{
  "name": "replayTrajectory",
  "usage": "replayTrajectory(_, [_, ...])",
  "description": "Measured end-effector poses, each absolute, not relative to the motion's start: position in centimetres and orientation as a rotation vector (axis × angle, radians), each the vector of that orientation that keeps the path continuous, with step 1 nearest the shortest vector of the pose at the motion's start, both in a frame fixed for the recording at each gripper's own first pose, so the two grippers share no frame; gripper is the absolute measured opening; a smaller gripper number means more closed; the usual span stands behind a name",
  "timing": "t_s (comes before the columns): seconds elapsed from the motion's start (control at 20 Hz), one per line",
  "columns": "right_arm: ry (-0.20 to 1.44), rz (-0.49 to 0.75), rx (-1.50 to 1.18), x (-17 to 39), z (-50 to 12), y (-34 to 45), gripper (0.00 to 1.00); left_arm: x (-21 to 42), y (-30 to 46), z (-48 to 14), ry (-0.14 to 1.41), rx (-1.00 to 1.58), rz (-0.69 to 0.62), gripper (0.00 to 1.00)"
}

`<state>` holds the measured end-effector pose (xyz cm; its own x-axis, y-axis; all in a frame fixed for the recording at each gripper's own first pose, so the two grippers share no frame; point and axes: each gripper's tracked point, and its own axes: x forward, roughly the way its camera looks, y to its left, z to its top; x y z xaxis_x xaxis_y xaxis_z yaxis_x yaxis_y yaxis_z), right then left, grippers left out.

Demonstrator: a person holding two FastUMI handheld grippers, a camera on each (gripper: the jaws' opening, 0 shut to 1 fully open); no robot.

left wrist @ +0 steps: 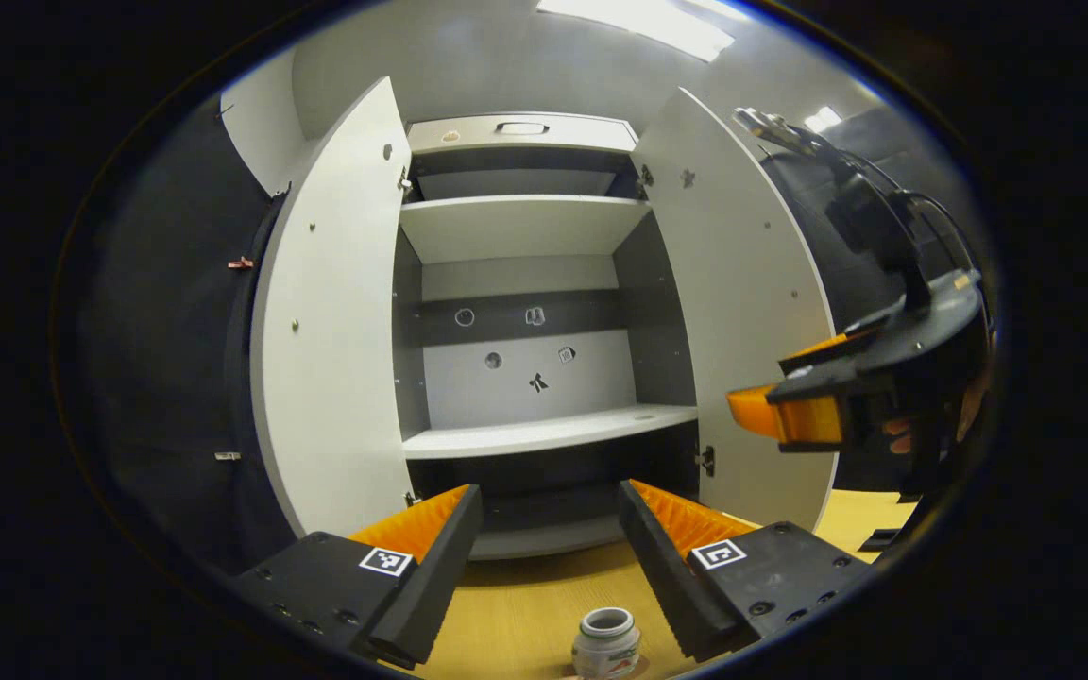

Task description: Grasp the bottle in the cabinet with the left hand and place it on the coaster, then close the right door with the right hand and the left door with the left hand.

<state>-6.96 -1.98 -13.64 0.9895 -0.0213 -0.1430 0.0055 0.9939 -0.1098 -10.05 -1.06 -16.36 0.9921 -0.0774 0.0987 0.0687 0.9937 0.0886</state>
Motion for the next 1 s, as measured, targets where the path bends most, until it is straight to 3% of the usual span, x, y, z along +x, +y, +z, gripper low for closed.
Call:
replayTrajectory(0.25, [0.098,-0.08,-0.084,-8.7,-8.8,-2.9,0.97,-13.1,4.7,-11.2,-0.052,0.044,-0.072,0.92])
replayTrajectory(0.5, [0.086,-0.16,-0.053,-10.5,-6.2,-5.2,0.97,-15.8,10.8,-8.1,-0.038,0.132,0.033,0.92])
replayTrajectory(0.7, [0.076,-0.275,-0.007,-12.3,-4.9,-10.6,0.97,-17.2,11.2,-7.7,-0.005,0.032,0.077,0.92])
replayTrajectory(1.0, [0.068,-0.393,0.077,-12.6,-4.7,-19.7,0.97,-15.9,13.8,-6.4,0.008,0.002,0.246,0.92])
